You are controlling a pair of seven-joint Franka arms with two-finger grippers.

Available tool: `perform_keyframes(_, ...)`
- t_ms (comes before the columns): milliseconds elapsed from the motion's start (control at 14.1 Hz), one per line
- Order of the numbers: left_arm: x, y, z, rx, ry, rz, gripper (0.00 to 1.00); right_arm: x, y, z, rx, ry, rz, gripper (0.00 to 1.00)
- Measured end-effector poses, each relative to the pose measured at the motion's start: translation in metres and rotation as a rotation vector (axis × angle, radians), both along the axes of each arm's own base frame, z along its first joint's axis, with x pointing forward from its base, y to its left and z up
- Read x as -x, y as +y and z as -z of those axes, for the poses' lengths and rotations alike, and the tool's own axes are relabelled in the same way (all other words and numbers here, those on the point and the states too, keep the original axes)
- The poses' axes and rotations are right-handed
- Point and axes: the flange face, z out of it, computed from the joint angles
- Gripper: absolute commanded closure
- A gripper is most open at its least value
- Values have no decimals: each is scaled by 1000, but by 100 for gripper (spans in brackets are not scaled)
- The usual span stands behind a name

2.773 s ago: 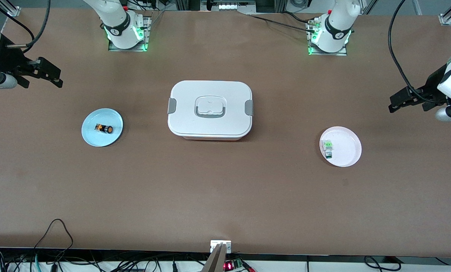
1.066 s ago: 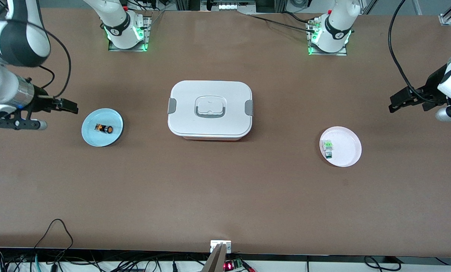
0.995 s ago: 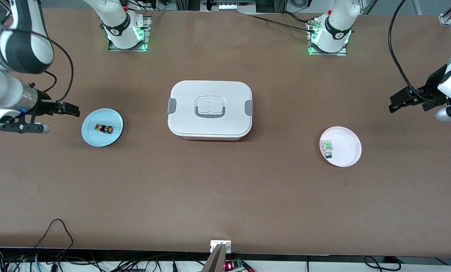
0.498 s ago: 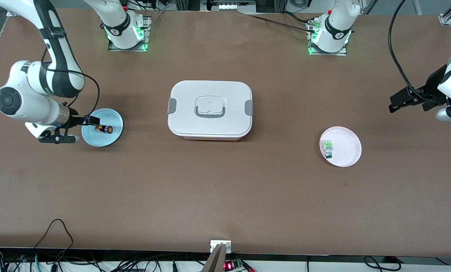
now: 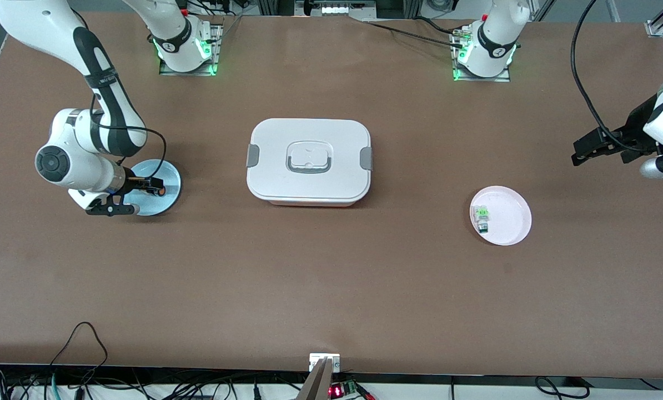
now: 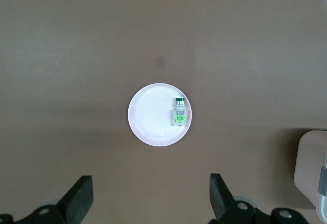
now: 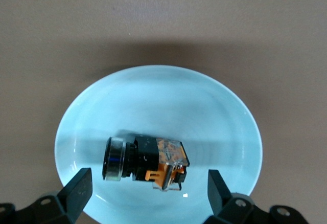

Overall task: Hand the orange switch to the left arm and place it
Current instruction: 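Close the right gripper on the orange switch and lift it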

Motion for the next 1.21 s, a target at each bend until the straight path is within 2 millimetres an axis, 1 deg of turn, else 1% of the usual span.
perform_keyframes(142, 0, 0, 0, 0, 0, 0, 0, 2, 1, 10, -1, 10, -6, 0)
perform_keyframes(355, 0, 0, 0, 0, 0, 0, 0, 2, 1, 14, -1, 12, -8, 1)
perform_keyframes(427, 0, 0, 0, 0, 0, 0, 0, 2, 1, 14, -1, 12, -9, 7)
perform_keyframes(498, 0, 0, 0, 0, 0, 0, 0, 2, 1, 15, -1, 13, -9, 18)
perform_keyframes(640, 0, 0, 0, 0, 1, -1, 0, 2, 1, 16, -2, 14, -10, 53)
perform_keyframes(711, 0, 0, 0, 0, 2, -1, 0, 2, 1, 16, -2, 13, -10, 67)
perform_keyframes(782, 0, 0, 0, 0, 3, -1, 0, 2, 1, 16, -2, 13, -10, 79)
perform_keyframes(853, 0, 0, 0, 0, 4, -1, 0, 2, 1, 16, -2, 13, -12, 87)
perform_keyframes(995, 0, 0, 0, 0, 4, -1, 0, 1, 1, 15, -7, 10, -36, 94)
perform_keyframes(1137, 0, 0, 0, 0, 5, -1, 0, -4, 2, 10, -14, -5, -71, 94)
perform_keyframes(1209, 1, 0, 0, 0, 5, -1, 0, -8, 2, 4, -18, -21, -92, 94)
